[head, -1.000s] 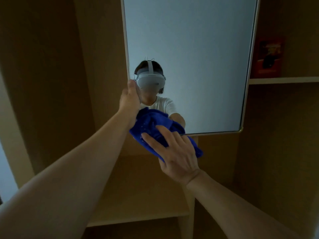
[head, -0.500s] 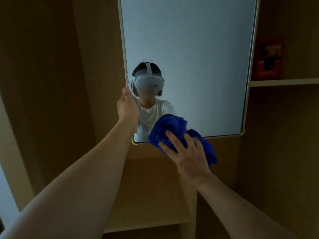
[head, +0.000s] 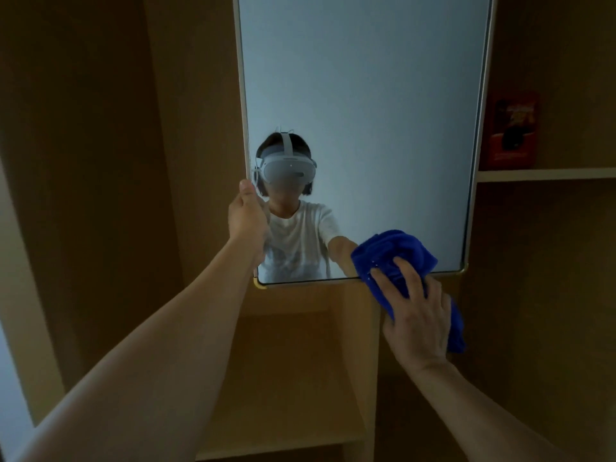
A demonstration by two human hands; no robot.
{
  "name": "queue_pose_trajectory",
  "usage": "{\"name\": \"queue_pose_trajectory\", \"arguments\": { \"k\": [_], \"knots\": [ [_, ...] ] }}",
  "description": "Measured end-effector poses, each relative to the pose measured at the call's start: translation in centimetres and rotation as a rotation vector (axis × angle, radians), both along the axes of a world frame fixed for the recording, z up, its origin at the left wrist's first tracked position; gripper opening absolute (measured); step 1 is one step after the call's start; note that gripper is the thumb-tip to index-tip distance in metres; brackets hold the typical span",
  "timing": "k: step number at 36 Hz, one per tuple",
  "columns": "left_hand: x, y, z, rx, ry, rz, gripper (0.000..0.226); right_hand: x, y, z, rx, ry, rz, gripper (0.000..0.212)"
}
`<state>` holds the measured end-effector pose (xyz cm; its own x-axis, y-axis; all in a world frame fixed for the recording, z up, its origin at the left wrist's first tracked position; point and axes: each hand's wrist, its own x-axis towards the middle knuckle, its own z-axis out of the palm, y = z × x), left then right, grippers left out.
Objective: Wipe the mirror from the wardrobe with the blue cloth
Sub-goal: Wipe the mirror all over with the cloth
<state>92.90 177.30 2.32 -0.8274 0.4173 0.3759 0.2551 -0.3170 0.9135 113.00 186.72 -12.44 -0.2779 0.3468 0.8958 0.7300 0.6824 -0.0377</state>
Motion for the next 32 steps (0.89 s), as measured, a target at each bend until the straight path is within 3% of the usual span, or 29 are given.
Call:
{"name": "queue_pose_trajectory", "arguments": {
  "k": [5,8,11,27,32],
  "knots": [
    [-0.1,-0.4,0.0,-0.016,-0.005,-0.052,0.05,-4.7,-4.7,1.9,0.171,-0.089,0.259,0.05],
    [-0.1,-0.5,0.0,-0.014,-0.006,-0.063,0.051,-8.2,-7.0,2.5,0.234,-0.261,0.336,0.058],
    [-0.1,-0.4,-0.1,0.009,-0.01,-0.067,0.05,-9.7,-7.1,1.6,0.196,-0.32,0.299,0.072],
    [-0.4,1.6,-0.4,0.117,-0.017,0.09,0.047,-1.9,1.5,-1.2,0.218,-0.142,0.059,0.066],
    [-0.3,1.9,-0.6,0.148,-0.04,0.112,0.046,0.5,3.4,-1.6,0.18,-0.065,-0.019,0.079]
  ]
}}
